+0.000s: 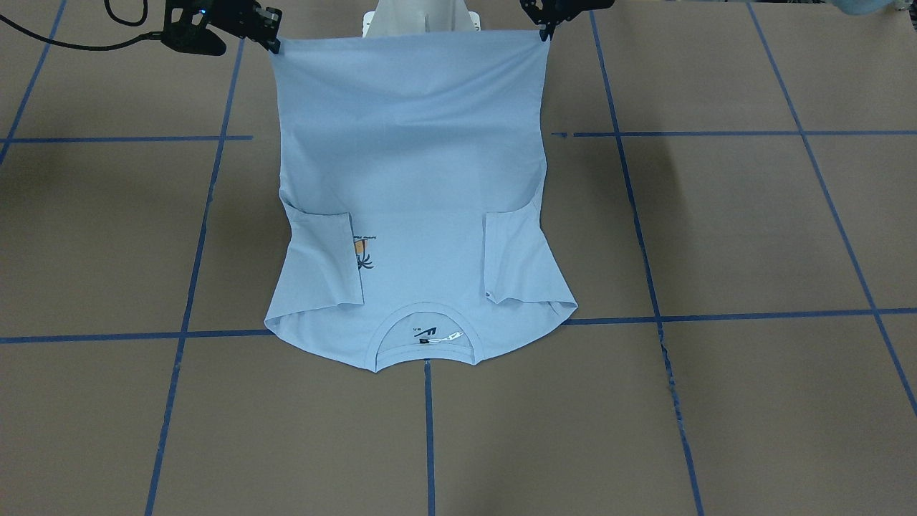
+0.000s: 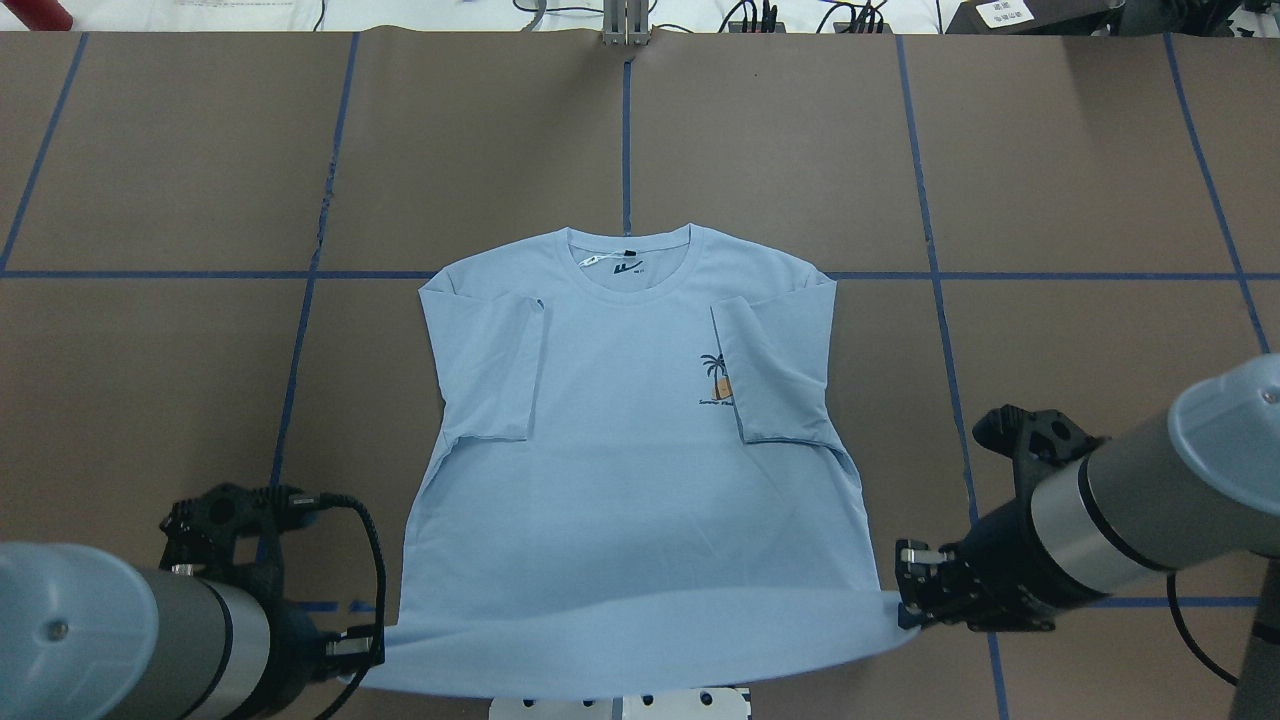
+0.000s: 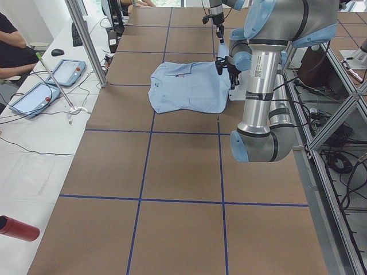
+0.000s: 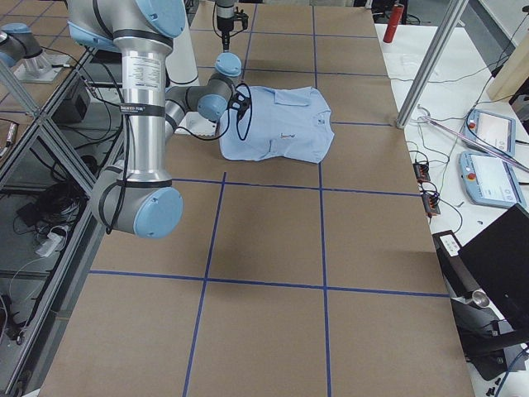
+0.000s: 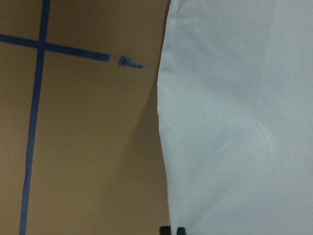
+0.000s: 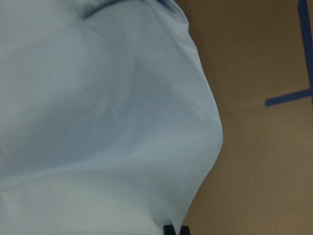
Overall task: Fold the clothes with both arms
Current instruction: 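Lift the hem with both grippers and fold it toward the collar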
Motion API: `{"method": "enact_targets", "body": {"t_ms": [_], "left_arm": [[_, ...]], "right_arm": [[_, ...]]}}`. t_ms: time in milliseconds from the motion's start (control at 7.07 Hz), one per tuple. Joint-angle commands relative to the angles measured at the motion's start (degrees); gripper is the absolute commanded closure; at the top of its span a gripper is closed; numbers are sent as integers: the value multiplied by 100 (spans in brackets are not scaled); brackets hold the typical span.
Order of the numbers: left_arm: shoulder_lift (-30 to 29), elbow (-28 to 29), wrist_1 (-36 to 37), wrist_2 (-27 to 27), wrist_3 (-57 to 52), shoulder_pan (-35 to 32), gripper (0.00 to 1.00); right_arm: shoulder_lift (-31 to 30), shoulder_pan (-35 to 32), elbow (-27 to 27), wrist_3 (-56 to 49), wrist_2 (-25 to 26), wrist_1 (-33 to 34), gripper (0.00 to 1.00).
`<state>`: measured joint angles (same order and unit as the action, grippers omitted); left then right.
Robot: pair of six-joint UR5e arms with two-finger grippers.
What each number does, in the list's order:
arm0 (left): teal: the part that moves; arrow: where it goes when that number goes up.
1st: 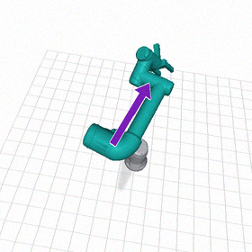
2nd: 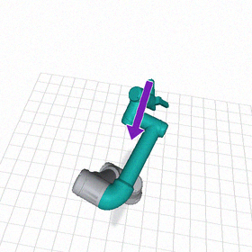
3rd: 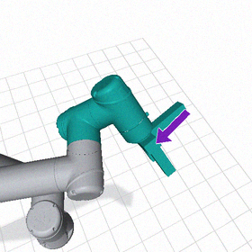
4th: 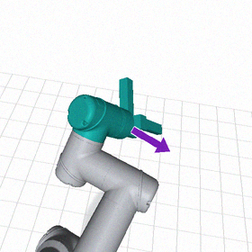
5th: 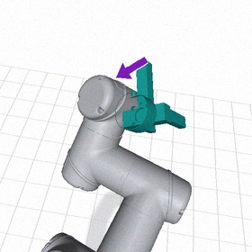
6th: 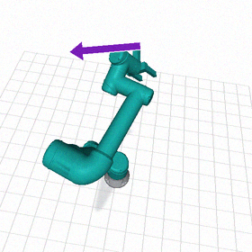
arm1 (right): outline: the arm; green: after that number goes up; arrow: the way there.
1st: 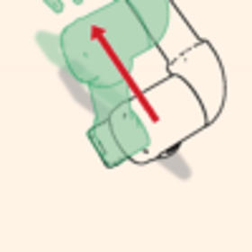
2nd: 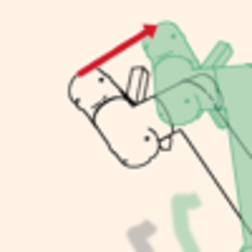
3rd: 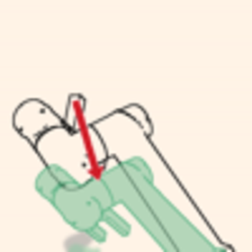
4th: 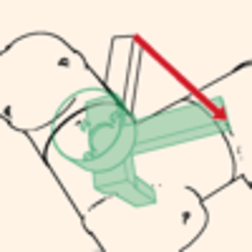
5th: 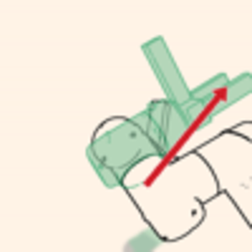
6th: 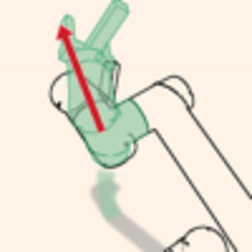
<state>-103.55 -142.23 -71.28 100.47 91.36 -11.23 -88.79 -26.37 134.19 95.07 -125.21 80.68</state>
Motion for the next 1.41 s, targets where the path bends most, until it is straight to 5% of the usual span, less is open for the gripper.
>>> {"method": "enact_targets", "body": {"t_ms": [0, 849, 1273], "left_arm": [[-243, 334, 0, 235, -678, -772, 100], [-1358, 2028, -157, 263, -1864, -2372, 100], [-1554, 3853, -1882, 263, -1929, -2858, 100]], "right_arm": [[816, -778, -872, -276, 49, -9, 100], [2153, -2072, -2665, -1419, 58, -18, 100], [2916, -2276, -3939, -1755, 93, -26, 100]]}}
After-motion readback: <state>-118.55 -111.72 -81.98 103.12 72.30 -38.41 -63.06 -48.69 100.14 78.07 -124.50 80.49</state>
